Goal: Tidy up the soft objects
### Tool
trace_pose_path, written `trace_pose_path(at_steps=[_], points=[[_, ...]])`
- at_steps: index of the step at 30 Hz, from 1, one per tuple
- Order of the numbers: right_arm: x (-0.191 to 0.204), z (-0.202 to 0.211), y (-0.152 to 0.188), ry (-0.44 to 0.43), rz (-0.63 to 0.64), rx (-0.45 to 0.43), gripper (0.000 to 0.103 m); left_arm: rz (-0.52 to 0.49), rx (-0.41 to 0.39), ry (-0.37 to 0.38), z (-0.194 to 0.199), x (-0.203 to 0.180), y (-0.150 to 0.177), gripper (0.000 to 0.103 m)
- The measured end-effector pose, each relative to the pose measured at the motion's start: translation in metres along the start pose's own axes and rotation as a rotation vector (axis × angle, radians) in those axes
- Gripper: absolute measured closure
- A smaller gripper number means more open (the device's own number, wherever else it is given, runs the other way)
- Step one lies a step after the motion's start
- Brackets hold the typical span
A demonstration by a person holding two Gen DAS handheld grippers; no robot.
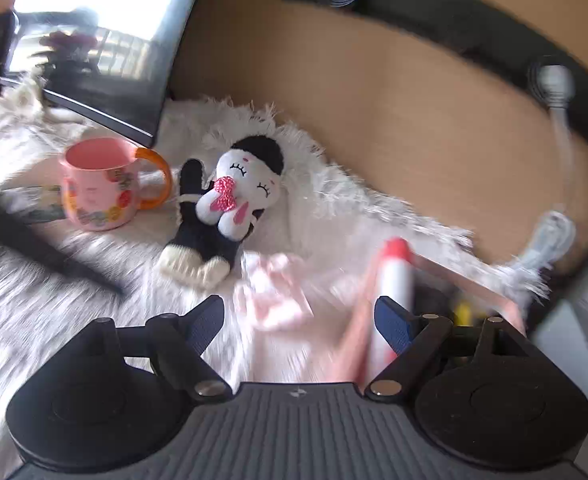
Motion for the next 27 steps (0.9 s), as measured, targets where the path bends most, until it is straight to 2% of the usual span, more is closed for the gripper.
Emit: trace_pose_path(at_steps=[3, 6, 8, 9, 10, 11, 15, 18, 21, 23, 27], points=[[0.01, -0.052, -0.011, 0.057, 0.061, 0.068, 0.03, 0.037, 0.023, 0.0, 0.01, 0.015, 0.024, 0.081], [0.02, -0.082, -0.01, 0.105, 0.143, 0.116, 0.042, 0.067, 0.029, -0.014, 0.023, 0.029, 0.043, 0.081], [0.02, -0.089, -0.003, 0.099, 0.158, 0.141, 0.068, 0.086, 0.028, -0.028, 0.031, 0.038, 0.052, 0.081], [0.02, -0.089, -0.001, 0.079, 0.146, 0.154, 0.075, 0.095, 0.028, -0.033, 0.034, 0.041, 0.055, 0.081], [0.019, -0.086, 0.0, 0.055, 0.124, 0.165, 0.089, 0.104, 0.029, -0.036, 0.035, 0.044, 0.058, 0.081], [0.018, -0.08, 0.0, 0.04, 0.098, 0.17, 0.097, 0.109, 0.031, -0.037, 0.037, 0.046, 0.06, 0.081], [0.005, -0.033, -0.001, 0.026, 0.018, 0.101, 0.099, 0.093, 0.048, -0.029, 0.03, 0.037, 0.06, 0.081], [-0.017, 0.012, 0.012, 0.04, -0.042, 0.065, 0.099, 0.054, 0.067, 0.016, 0.018, 0.011, 0.058, 0.081], [-0.044, 0.052, 0.039, 0.106, -0.08, 0.06, 0.099, -0.001, 0.103, 0.071, 0.002, -0.022, 0.063, 0.081], [-0.061, 0.075, 0.063, 0.183, -0.081, 0.066, 0.099, -0.037, 0.131, 0.108, -0.009, -0.046, 0.071, 0.081], [-0.089, 0.099, 0.116, 0.28, -0.105, 0.132, 0.099, -0.089, 0.171, 0.159, -0.026, -0.087, 0.085, 0.081]])
Point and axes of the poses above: each gripper's, at about its wrist camera, not at the fingertips, and z roughly against the way its jaws point, x to its left, y to its underside, the point moved 7 cm from there along -z, roughly the way its jaws point, and after that the axes turned 4 degrees about z, right-handed, at the moved point
